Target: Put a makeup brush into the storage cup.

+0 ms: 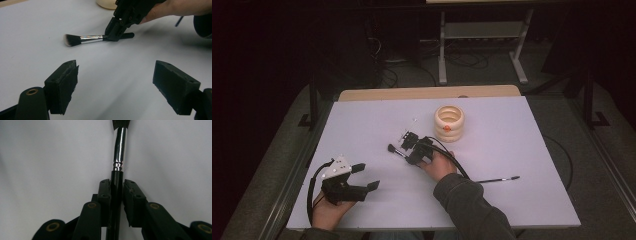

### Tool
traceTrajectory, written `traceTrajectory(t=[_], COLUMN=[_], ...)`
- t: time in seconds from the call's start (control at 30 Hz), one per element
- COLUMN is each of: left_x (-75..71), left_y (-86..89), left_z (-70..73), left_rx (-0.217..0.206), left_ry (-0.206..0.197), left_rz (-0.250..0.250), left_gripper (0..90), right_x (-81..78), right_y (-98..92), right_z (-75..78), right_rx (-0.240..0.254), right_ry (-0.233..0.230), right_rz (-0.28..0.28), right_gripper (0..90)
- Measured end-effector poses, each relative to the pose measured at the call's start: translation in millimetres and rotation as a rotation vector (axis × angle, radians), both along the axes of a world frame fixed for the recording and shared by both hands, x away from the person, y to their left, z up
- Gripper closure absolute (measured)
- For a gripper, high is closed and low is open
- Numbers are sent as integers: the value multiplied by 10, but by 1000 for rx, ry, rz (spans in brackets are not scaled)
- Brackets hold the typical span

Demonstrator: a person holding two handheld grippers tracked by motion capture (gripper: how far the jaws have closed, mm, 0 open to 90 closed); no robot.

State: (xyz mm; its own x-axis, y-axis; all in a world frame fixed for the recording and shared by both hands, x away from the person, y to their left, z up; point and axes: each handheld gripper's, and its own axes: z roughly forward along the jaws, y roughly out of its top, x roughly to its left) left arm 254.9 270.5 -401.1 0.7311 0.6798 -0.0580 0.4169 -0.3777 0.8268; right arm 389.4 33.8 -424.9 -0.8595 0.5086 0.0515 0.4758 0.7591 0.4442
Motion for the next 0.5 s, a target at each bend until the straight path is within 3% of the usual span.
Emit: traceTrajectory(t=[0.27, 0.5], left_x=[1, 3], left_y=[2, -5], left_z=[0, -1], left_rx=[-1, 4], left_ry=[1, 1], left_rz=[-1, -4], left_gripper=[196, 196], right_x=[20, 19], right_y=[-14, 12], right_z=[-6, 4], right_rx=[12, -7], right_ry=[17, 21], right_rz=[-16, -20], right_gripper=[783, 786])
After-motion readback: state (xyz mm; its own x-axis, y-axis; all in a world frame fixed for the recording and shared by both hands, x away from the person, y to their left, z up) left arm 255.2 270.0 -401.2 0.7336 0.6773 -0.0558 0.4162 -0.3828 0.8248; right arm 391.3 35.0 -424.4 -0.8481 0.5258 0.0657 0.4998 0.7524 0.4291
